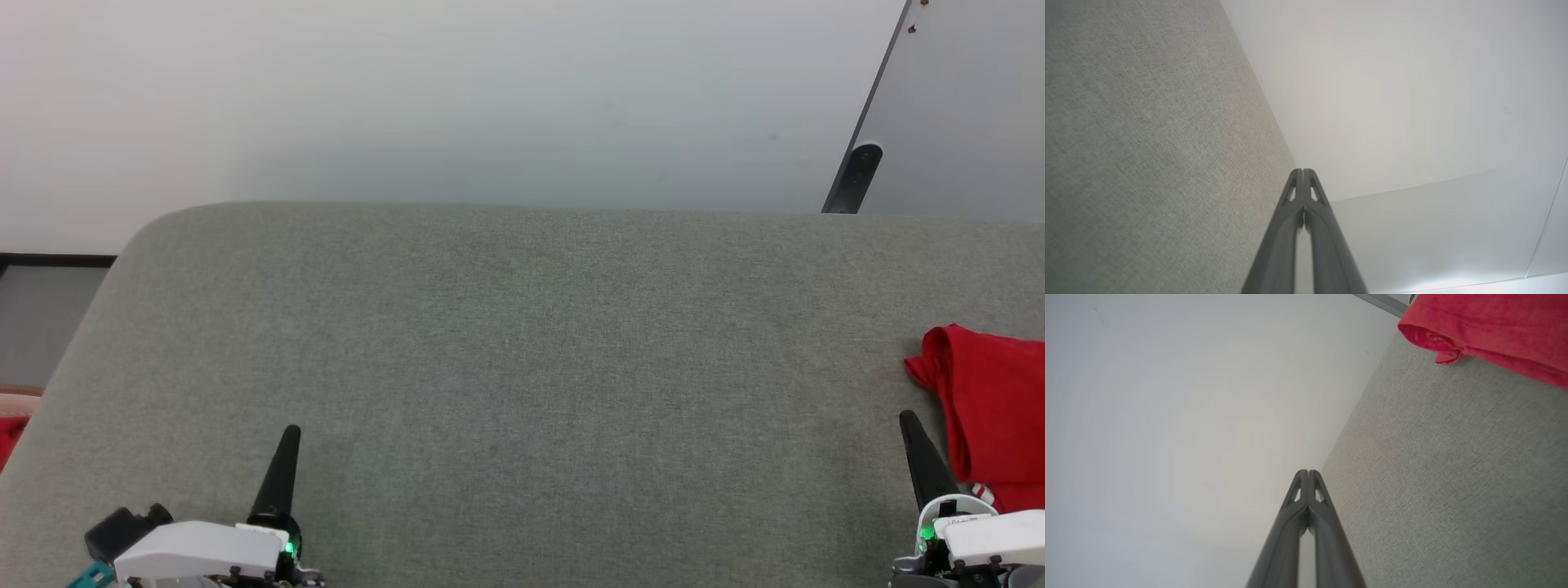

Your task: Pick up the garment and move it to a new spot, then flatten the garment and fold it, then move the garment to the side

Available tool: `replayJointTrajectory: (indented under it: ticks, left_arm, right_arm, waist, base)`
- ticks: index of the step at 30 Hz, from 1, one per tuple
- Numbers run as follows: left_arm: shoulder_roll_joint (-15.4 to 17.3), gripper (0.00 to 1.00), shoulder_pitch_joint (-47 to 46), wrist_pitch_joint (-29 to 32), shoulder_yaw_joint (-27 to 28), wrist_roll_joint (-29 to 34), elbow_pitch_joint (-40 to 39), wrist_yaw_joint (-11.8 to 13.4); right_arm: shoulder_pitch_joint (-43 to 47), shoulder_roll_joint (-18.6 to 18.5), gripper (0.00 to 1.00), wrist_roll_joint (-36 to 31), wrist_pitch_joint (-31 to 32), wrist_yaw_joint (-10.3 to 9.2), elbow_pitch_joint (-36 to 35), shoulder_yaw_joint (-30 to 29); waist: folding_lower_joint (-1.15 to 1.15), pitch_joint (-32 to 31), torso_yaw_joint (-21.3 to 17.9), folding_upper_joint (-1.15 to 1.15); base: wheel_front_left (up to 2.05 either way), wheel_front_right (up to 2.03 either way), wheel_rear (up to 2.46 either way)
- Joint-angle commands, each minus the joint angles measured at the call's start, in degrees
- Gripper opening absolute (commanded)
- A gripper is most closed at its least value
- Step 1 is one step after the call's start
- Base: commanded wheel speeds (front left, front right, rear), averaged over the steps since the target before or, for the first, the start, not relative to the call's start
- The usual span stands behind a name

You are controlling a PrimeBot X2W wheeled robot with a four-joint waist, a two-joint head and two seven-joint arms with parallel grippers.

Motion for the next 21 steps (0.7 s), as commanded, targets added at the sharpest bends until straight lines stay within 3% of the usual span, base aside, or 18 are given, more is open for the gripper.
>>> replayJointTrajectory:
  ticks: [1,21]
  left_arm:
    - [-0.2,0.0,-0.9,0.4,0.6,-1.4,0.0,-0.6]
    - [-2.1,0.0,-2.1,2.8,2.2,-9.0,1.0,-1.4]
  right_arm:
    - [-1.1,0.1,0.0,1.6,0.2,-0.02,-0.1,0.1]
    - [-2.2,1.1,0.0,9.6,1.4,-0.02,1.3,0.2]
  waist:
    - [0.0,0.0,0.0,0.0]
    - [0.0,0.1,-0.1,0.0]
  base:
    - [0.0,0.0,0.0]
    - [0.0,0.0,0.0]
